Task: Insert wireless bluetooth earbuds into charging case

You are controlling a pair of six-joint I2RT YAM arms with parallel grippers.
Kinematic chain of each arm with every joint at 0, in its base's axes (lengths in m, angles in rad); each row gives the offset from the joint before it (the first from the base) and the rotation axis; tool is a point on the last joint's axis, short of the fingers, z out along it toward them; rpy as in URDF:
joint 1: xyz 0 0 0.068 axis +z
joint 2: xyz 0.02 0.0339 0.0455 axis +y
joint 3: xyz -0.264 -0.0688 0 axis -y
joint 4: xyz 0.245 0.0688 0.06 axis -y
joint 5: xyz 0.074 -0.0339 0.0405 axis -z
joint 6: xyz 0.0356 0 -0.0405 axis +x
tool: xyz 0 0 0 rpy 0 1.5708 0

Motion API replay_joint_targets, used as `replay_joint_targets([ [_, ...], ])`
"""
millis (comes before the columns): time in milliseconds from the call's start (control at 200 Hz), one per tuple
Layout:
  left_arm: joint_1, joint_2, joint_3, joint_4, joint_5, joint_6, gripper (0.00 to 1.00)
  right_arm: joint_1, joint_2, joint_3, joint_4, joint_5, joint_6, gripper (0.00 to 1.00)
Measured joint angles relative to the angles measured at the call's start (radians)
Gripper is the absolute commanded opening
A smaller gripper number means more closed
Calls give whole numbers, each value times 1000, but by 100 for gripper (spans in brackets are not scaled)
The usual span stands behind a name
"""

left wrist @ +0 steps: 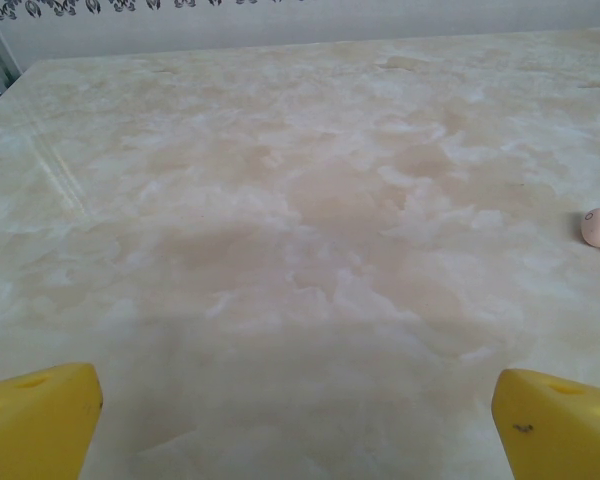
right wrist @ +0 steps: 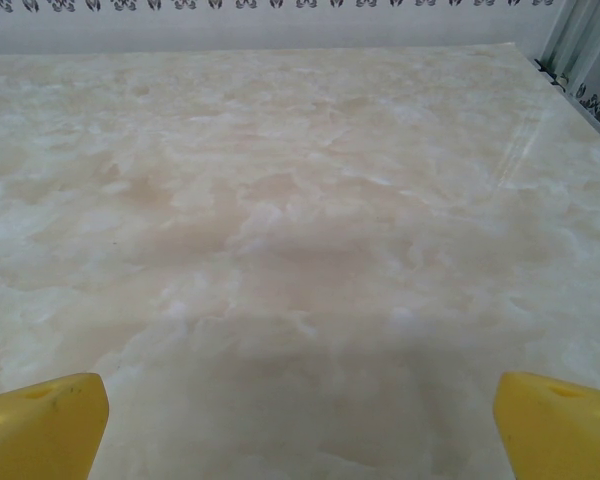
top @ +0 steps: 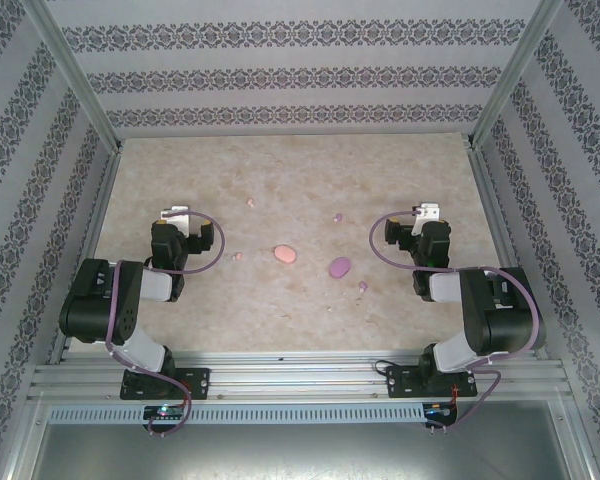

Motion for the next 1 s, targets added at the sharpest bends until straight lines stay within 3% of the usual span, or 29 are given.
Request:
replay_joint_targets([
  [145,0,0,0,0,0,0,100,1,-49,34,-101,-30,-16,98],
  [315,0,-123,-19,-80,0,-4,100,50,-216,191,-412,-64,-31,98],
  [420,0,-269,19,-222,-10,-38,100,162,-259,346,-618,-58,-21,98],
  [520,0,-399,93,-393,-3,-79,100,333,-254,454,-774,-35,-17,96],
  [714,0,-575,242,-768,91,-167,99,613,-85,603,-1036,-45,-13,89],
  [869,0,-618,264,-981,227,-235,99,684,117,754,-1195,-78,-14,86],
  [999,0,-635,211,-1050,343,-284,98,703,255,875,-1291,-106,-19,84],
])
